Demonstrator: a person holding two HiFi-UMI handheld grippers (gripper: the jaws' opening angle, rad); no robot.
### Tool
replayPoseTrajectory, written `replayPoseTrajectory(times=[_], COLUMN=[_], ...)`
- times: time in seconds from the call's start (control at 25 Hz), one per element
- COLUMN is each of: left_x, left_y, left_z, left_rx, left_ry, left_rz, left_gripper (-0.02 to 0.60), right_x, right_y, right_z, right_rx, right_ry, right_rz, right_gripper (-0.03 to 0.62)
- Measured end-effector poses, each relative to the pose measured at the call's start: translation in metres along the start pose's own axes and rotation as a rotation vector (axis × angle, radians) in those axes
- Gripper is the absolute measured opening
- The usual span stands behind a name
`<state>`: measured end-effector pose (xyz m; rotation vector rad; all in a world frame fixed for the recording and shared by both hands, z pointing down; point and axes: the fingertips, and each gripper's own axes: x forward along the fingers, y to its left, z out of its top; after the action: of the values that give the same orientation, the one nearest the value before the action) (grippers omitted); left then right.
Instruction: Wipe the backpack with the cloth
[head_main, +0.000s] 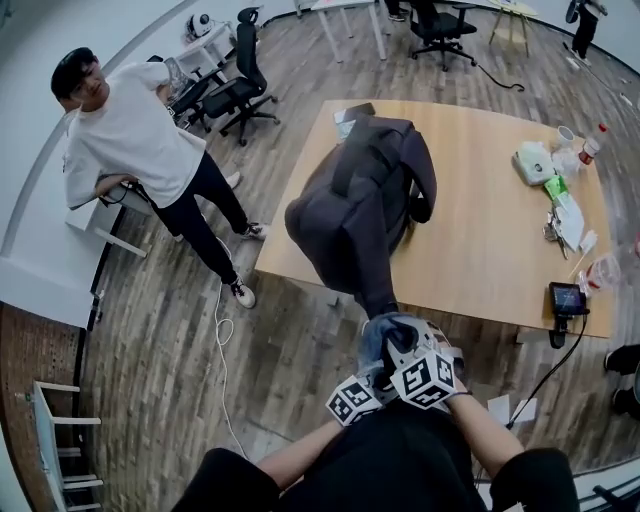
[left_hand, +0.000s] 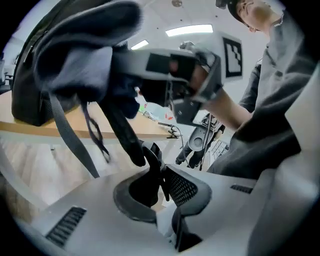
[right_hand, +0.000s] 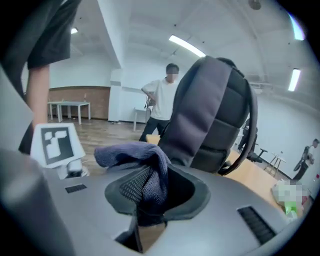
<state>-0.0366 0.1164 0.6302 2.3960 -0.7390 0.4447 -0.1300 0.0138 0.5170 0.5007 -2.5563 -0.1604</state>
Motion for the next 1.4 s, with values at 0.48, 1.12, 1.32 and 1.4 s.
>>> replayPoseTrajectory(times=[0.48,1.12,1.32,1.4], left_x=[-0.009,-0.003,-0.009,-0.01], left_y=[0.008,0.0,0.001,0.004], left_z=[-0.005,-0.005,-0.001,-0.001], left_rx=[-0.023,0.001,-0.008,-0.014], left_ry=[-0.001,0.016,-0.017,-0.022], left_rz=[0.032,-0.005,0.01,0.011], left_gripper=[0.06,0.06,0.06,0.06], right_x=[-0.023,-0.025,0.019,0.021], right_y=[-0.138,-0.141,-0.059,-0.031], right_z=[0.193,0.192,0.077,0.043], right_rx=[-0.166,-0.308,-0.324,-0.293], right_ry=[-0.369,-0.273,-0.016,0.031], right_rz=[-0.3,-0.378,-0.149,-0.089], right_gripper=[0.097,0.095,0.095,0.096])
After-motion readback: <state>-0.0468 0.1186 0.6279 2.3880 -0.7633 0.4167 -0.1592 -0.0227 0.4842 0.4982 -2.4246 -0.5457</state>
